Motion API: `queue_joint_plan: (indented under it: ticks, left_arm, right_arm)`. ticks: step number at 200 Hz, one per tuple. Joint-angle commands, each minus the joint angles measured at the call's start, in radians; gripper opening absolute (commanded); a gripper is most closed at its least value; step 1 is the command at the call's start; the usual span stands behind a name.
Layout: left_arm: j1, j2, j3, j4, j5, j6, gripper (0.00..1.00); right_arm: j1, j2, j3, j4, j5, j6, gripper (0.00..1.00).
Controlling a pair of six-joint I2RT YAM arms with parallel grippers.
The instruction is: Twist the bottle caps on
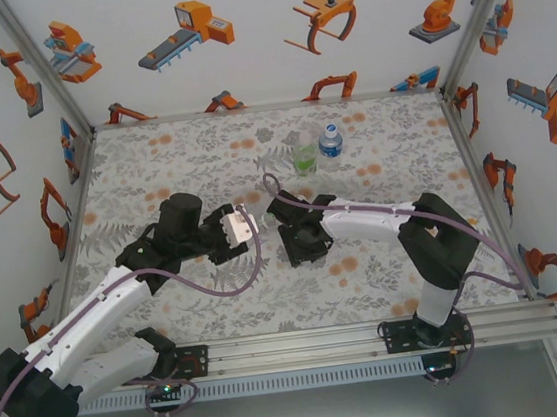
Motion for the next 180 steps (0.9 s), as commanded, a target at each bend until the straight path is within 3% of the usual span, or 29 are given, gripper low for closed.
queue_joint_plan:
  ticks: [1, 70, 180]
  left_arm:
    - [0.005, -0.009, 0.002, 0.002, 0.022, 0.008, 0.0]
    - [0.004, -0.01, 0.002, 0.002, 0.018, 0.009, 0.0]
    - [0.004, -0.007, 0.001, 0.002, 0.023, 0.008, 0.0]
  right_arm:
    - [0.009, 0.011, 0.012, -0.025, 0.012, 0.008, 0.46]
    - [0.009, -0.046, 0.066, -0.073, 0.042, -0.02, 0.46]
    - [0.01, -0.002, 0.031, -0.068, 0.045, -0.011, 0.5]
